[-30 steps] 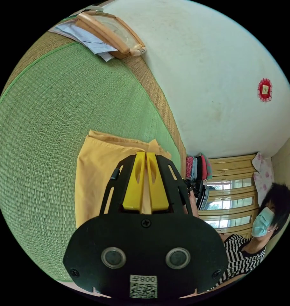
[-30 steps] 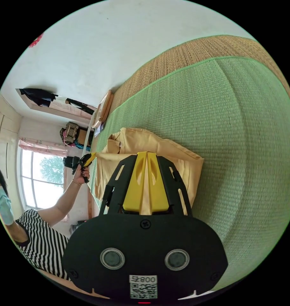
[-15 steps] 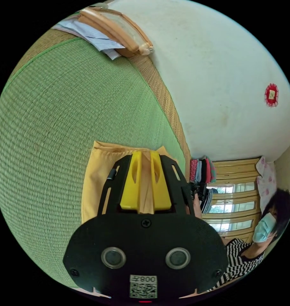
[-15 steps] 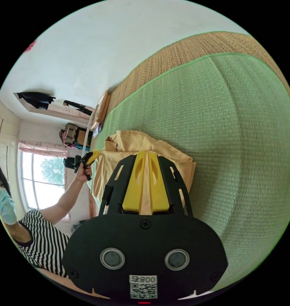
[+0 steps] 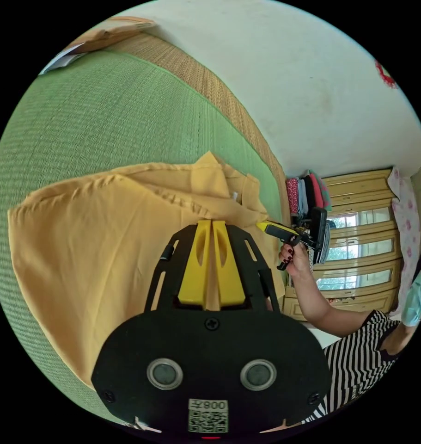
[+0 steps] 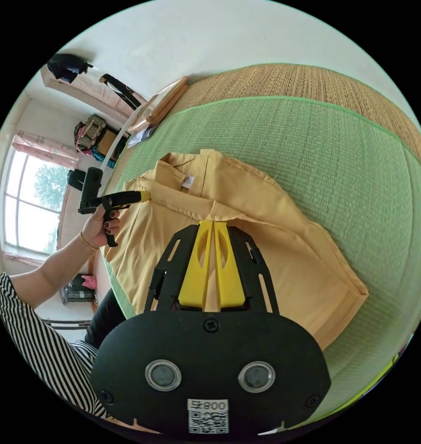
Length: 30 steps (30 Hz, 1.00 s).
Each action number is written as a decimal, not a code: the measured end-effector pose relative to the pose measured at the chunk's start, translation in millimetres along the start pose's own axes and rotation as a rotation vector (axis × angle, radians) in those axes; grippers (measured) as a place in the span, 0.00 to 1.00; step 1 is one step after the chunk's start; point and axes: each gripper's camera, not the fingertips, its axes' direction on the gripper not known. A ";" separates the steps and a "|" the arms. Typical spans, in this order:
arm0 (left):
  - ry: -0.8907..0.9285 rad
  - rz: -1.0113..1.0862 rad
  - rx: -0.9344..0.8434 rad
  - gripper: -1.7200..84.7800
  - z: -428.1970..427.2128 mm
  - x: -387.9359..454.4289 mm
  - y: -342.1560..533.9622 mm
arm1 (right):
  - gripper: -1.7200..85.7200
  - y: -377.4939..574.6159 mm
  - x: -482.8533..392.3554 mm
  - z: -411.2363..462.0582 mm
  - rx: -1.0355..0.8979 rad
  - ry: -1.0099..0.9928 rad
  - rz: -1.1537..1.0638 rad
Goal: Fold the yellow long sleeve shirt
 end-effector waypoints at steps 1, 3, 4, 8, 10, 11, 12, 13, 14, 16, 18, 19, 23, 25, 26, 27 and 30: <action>-0.020 0.007 0.006 0.03 0.2 1.0 -2.7 | 0.02 -5.6 -2.3 -5.7 0.022 0.015 -0.001; -0.026 0.022 0.012 0.03 0.6 2.0 -6.6 | 0.02 -14.7 -3.9 -13.6 0.046 0.013 0.001; -0.031 0.025 0.024 0.03 0.4 2.4 -8.5 | 0.02 -21.0 -4.6 -17.9 0.055 0.015 0.006; -0.017 0.039 0.079 0.02 -2.7 3.1 -10.5 | 0.02 -33.3 -14.3 -41.2 0.116 -0.001 0.007; -0.010 0.047 0.103 0.02 -4.1 3.3 -6.3 | 0.02 -32.7 -22.7 -49.0 0.134 -0.016 0.000; -0.004 0.057 0.109 0.02 -4.1 3.9 -1.2 | 0.02 -30.4 -31.0 -52.4 0.143 -0.033 -0.016; -0.005 0.064 0.110 0.02 -3.7 4.3 1.8 | 0.02 -29.0 -36.0 -53.2 0.147 -0.032 -0.029; -0.021 0.076 0.104 0.02 -1.4 4.6 8.2 | 0.02 -27.9 -45.8 -51.2 0.140 -0.004 -0.052; -0.051 0.077 0.078 0.02 3.2 3.0 13.5 | 0.02 -30.1 -52.9 -44.0 0.104 0.042 -0.062; -0.083 0.054 0.037 0.02 11.1 -3.5 20.9 | 0.02 -37.0 -58.1 -28.2 0.027 0.084 -0.078; -0.093 0.039 0.038 0.02 12.7 -8.8 29.6 | 0.02 -41.9 -59.4 -14.4 -0.037 0.129 -0.079; -0.074 0.028 0.065 0.02 8.8 -10.5 37.4 | 0.02 -42.6 -60.5 -15.3 -0.044 0.119 -0.077; -0.079 0.061 0.161 0.02 -20.8 -10.8 80.1 | 0.02 -20.5 -73.7 -59.6 0.059 0.076 -0.113; -0.150 0.044 0.193 0.02 -35.7 -16.7 103.4 | 0.02 0.5 -76.8 -72.6 0.080 0.033 -0.132; -0.202 0.010 0.214 0.02 -44.3 -24.3 118.5 | 0.02 12.8 -76.5 -72.9 0.066 0.021 -0.132; -0.227 -0.015 0.224 0.02 -47.8 -29.2 125.3 | 0.02 17.8 -75.2 -70.6 0.053 0.020 -0.123; -0.253 -0.151 0.208 0.03 -54.4 -60.1 149.6 | 0.02 27.7 -61.4 -40.2 -0.065 0.046 -0.078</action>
